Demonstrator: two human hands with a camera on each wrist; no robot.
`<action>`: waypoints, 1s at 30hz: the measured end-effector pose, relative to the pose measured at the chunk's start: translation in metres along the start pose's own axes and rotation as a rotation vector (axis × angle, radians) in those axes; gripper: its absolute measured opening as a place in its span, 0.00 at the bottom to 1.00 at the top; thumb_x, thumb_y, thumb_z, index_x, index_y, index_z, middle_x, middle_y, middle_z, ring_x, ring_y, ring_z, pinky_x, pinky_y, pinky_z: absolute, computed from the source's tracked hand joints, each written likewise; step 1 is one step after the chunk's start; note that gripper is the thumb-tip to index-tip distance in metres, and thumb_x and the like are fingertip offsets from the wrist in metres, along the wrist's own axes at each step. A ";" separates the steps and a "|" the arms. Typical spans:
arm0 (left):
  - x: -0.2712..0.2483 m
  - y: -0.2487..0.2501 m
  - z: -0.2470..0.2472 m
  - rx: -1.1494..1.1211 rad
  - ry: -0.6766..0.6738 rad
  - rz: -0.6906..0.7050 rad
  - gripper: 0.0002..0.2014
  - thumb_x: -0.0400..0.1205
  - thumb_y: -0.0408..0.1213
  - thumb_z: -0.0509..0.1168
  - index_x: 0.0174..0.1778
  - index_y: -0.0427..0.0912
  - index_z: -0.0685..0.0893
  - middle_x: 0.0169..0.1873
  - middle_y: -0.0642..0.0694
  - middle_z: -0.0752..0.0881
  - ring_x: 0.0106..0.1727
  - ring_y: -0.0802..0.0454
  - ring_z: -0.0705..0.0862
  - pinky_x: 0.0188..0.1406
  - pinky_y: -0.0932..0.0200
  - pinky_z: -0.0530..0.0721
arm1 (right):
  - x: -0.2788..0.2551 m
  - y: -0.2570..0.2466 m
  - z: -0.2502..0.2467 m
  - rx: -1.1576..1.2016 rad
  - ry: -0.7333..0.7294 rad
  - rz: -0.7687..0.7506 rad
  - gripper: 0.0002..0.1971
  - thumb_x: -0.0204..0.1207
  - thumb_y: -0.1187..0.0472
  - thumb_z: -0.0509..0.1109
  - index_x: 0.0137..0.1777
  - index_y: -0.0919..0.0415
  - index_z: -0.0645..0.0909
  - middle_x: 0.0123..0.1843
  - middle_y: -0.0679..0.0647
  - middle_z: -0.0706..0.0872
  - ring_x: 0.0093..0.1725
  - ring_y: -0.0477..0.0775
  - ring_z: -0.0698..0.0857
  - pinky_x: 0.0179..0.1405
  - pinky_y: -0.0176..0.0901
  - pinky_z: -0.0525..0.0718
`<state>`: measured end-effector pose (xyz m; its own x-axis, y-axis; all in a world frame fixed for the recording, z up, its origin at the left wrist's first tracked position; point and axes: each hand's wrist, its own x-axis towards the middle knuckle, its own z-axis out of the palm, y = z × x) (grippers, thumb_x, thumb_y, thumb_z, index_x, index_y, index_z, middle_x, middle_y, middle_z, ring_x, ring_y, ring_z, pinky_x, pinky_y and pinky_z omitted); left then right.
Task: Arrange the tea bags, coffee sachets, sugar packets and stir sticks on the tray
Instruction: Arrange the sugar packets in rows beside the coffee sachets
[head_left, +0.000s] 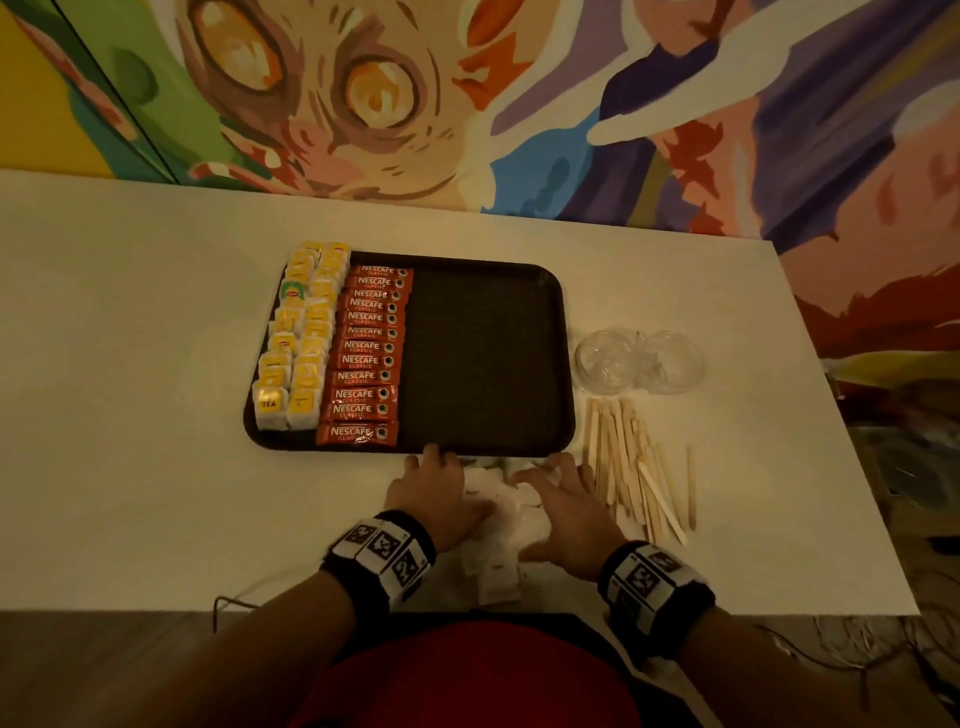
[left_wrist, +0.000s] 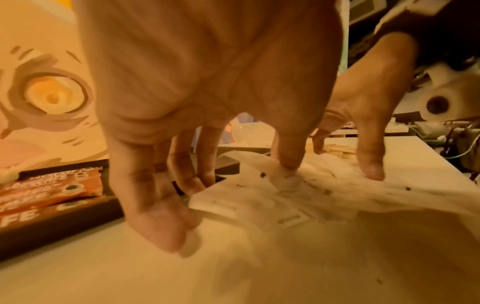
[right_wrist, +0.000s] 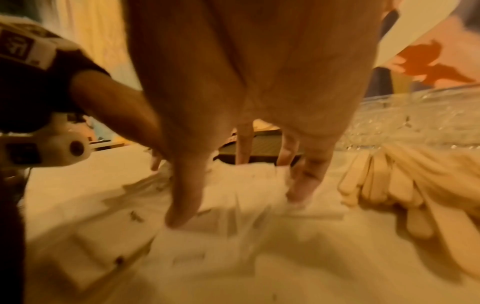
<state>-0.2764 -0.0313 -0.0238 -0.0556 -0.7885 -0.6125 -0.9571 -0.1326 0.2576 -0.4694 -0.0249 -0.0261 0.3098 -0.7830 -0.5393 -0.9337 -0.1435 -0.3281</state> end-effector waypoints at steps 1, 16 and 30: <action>0.000 0.001 0.002 -0.015 0.013 -0.006 0.40 0.77 0.66 0.60 0.78 0.43 0.65 0.78 0.41 0.63 0.76 0.39 0.66 0.70 0.43 0.76 | 0.000 0.001 0.001 0.033 0.033 -0.003 0.42 0.63 0.44 0.83 0.76 0.41 0.66 0.76 0.51 0.57 0.75 0.58 0.59 0.73 0.52 0.71; 0.000 -0.016 -0.001 -0.397 0.203 -0.016 0.18 0.83 0.48 0.65 0.66 0.44 0.78 0.62 0.46 0.81 0.64 0.48 0.77 0.65 0.53 0.76 | 0.007 0.003 -0.006 0.263 0.128 0.031 0.22 0.71 0.54 0.80 0.63 0.50 0.77 0.68 0.45 0.65 0.64 0.48 0.74 0.54 0.33 0.79; -0.013 -0.046 -0.028 -0.766 0.362 0.118 0.10 0.86 0.39 0.61 0.56 0.46 0.88 0.45 0.57 0.86 0.46 0.65 0.81 0.44 0.73 0.76 | 0.005 0.005 -0.009 0.091 0.158 0.061 0.27 0.71 0.37 0.74 0.67 0.44 0.74 0.69 0.46 0.64 0.70 0.51 0.68 0.66 0.45 0.77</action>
<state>-0.2240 -0.0322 -0.0067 0.0762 -0.9487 -0.3070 -0.4875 -0.3040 0.8185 -0.4739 -0.0349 -0.0232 0.2147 -0.8748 -0.4343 -0.9276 -0.0436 -0.3710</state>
